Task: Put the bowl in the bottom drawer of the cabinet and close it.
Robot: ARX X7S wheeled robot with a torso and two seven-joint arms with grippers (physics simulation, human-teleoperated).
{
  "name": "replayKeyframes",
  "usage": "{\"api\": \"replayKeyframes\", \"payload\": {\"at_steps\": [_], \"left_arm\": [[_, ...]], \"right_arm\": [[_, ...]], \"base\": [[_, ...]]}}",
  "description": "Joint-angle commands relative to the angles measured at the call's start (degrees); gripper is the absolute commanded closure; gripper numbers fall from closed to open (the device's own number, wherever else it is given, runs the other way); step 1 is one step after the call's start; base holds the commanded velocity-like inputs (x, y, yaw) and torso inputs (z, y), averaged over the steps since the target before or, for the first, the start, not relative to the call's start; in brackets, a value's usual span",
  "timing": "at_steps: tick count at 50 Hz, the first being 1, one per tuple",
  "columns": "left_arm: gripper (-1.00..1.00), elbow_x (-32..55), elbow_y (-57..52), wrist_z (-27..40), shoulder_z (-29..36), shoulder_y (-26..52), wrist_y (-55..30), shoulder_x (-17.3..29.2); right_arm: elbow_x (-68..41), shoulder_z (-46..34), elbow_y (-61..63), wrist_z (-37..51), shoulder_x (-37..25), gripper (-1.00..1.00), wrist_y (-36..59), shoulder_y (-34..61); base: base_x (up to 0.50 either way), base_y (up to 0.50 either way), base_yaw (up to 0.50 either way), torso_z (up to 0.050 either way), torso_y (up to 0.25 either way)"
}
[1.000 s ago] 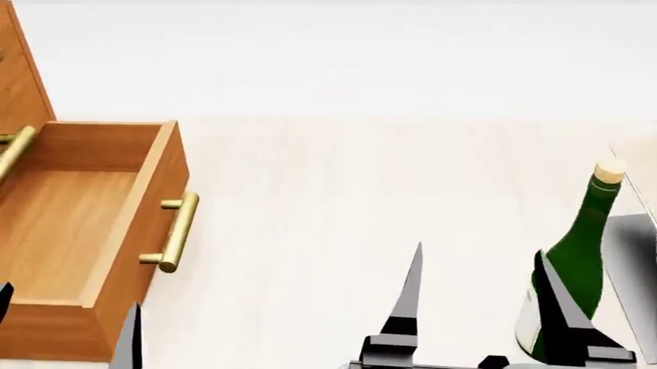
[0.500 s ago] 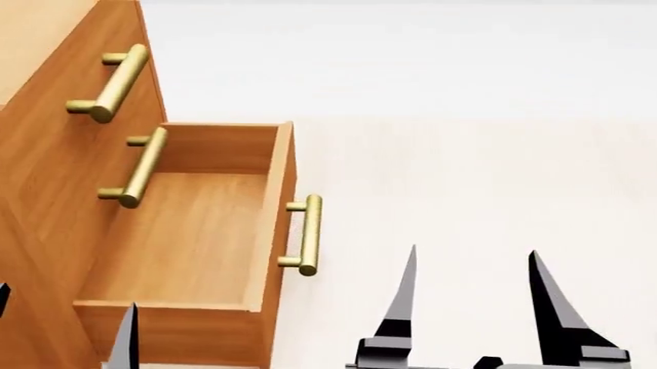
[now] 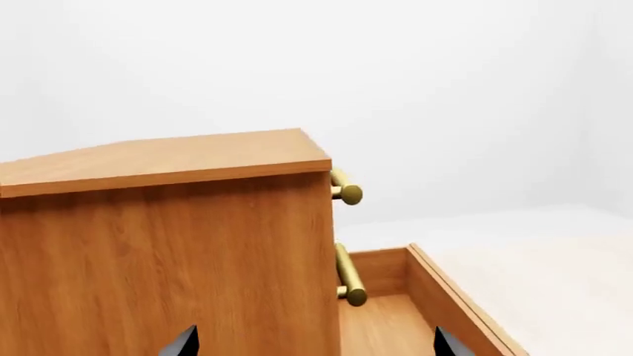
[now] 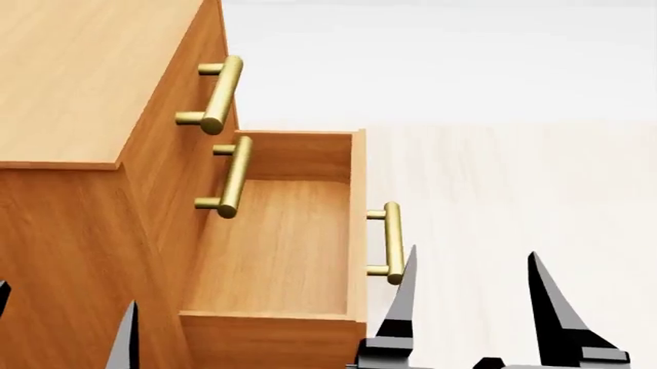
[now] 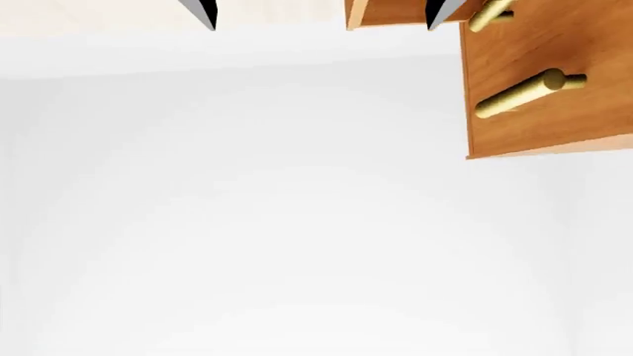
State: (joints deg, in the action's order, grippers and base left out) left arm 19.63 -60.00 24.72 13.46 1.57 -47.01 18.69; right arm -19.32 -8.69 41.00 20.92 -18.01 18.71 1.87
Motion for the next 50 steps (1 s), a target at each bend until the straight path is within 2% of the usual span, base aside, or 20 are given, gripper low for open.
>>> {"api": "replayKeyframes", "payload": {"at_steps": [1,38,50], "left_arm": [[-1.00,-0.51,3.10,-0.65,-1.48,0.84,4.57,-1.32],[-1.00,2.73,2.04,2.11,-1.21,1.60,4.87,0.22],[-1.00,4.15,2.28,3.57,-0.23,2.18,5.03,1.74]], "right_arm": [[0.79,1.38,0.20,-1.11,1.08,-1.00,-1.03,-0.40],[0.26,0.38,-0.02,-0.05,0.07,-1.00,-1.45,-0.18],[0.15,0.10,-0.03,0.18,-0.27,-1.00,-1.67,-0.22]], "base": [[0.00,0.00,0.00,0.049,0.000],[0.00,0.00,0.00,0.049,-0.001],[0.00,0.00,0.00,0.037,-0.198]]}}
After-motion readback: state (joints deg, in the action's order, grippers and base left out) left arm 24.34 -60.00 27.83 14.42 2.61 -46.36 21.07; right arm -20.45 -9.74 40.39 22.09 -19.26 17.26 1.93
